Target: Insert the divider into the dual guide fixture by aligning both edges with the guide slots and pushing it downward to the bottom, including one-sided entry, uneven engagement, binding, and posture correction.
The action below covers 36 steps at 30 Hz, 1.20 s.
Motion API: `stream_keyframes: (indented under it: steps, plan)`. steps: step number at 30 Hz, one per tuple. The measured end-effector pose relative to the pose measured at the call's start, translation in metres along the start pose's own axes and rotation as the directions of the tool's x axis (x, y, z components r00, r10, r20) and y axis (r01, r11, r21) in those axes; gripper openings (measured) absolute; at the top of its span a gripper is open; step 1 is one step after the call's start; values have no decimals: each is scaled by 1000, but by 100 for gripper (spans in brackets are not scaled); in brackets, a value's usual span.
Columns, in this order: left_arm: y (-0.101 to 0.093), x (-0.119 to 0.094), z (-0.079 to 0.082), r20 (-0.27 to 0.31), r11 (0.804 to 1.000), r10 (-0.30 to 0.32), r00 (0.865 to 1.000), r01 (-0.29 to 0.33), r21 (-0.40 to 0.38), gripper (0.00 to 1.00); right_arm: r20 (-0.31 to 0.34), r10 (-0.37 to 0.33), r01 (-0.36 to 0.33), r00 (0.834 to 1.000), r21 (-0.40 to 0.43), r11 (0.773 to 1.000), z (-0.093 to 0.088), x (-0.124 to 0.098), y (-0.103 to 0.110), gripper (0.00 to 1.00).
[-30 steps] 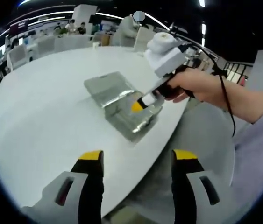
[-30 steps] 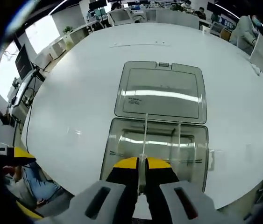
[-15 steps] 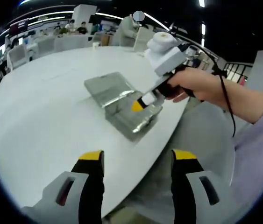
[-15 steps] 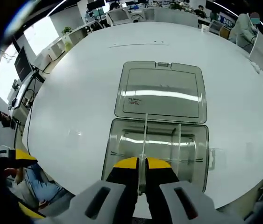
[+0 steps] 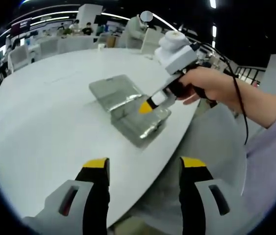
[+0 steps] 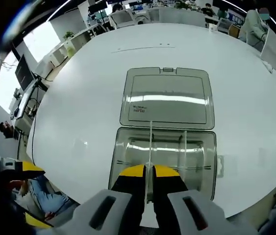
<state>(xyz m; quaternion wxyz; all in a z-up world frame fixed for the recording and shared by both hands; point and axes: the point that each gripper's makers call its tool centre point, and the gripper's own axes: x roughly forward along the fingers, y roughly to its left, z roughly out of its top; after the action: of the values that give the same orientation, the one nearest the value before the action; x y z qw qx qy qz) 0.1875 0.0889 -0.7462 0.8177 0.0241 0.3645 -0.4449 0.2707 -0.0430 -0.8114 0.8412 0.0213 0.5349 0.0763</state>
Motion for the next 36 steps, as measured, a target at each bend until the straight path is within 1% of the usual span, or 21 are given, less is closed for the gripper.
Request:
stream_keyframes:
  steps: [1,6,12,21,30,36]
  plan:
    - [-1,1,0,-2,1000,-2,1000,2,2,55,-2,-6,6,1000,-6,1000,-1,1,-1,0]
    - [-2,1,1,-2,1000,-4,1000,4,3,55,5,11,-11,1000,27,1000,-1,1,-2,0]
    - [-3,1,2,0,1000,-4,1000,4,6,55,-26,4,-4,1000,-10,1000,-4,8,-1,0]
    - [-2,-2,3,2,1000,0,1000,0,5,54,-69,17,-19,997,-28,999,-5,13,0,0]
    - [0,-3,4,4,1000,2,1000,-2,3,54,-92,23,-26,995,-24,999,-7,18,-1,0]
    - [0,-3,5,6,1000,3,1000,-3,4,54,-125,28,-35,992,-55,998,-10,26,0,0]
